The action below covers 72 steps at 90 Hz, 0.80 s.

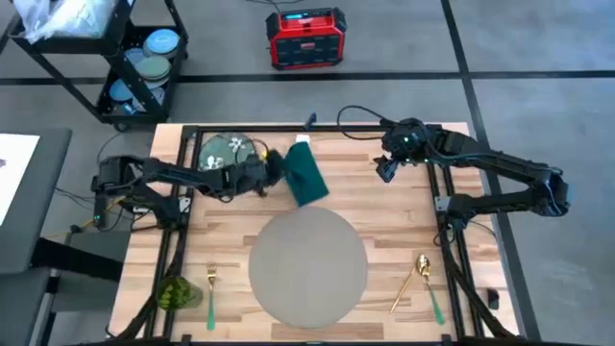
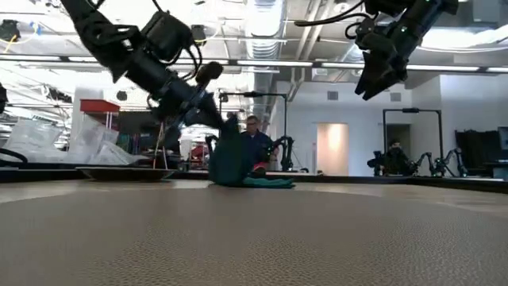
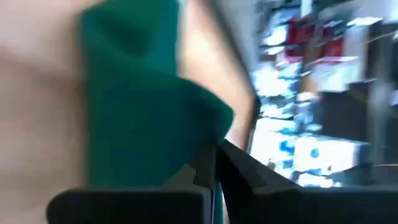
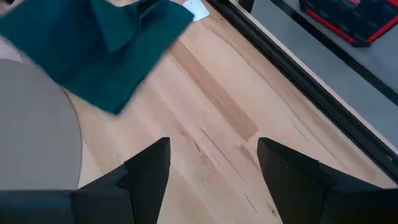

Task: Set table place
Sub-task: Fold the blue table napkin

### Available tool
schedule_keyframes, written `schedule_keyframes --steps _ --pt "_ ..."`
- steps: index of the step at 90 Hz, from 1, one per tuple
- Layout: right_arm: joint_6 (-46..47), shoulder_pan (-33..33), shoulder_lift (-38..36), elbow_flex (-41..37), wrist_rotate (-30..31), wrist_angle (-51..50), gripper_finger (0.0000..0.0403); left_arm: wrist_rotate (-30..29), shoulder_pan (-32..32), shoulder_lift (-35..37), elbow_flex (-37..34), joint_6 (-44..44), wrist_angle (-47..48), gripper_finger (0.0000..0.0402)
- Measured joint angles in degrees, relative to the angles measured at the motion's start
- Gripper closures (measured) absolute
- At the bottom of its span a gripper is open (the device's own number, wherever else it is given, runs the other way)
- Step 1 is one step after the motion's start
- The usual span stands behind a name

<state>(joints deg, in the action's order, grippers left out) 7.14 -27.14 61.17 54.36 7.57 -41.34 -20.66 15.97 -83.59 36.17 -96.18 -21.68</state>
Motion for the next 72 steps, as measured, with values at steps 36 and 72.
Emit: schedule_keyframes --steps 36,72 --pt "-0.07 0.0 0.0 -0.01 -0.02 -0.41 0.0172 5.75 -0.55 -1.12 3.52 3.05 9.99 0.0402" --pt "-0.07 0.0 0.0 -0.01 -0.02 -0.41 0.0172 10.01 -2.58 -19.75 3.54 -4.91 -17.79 0.0402"
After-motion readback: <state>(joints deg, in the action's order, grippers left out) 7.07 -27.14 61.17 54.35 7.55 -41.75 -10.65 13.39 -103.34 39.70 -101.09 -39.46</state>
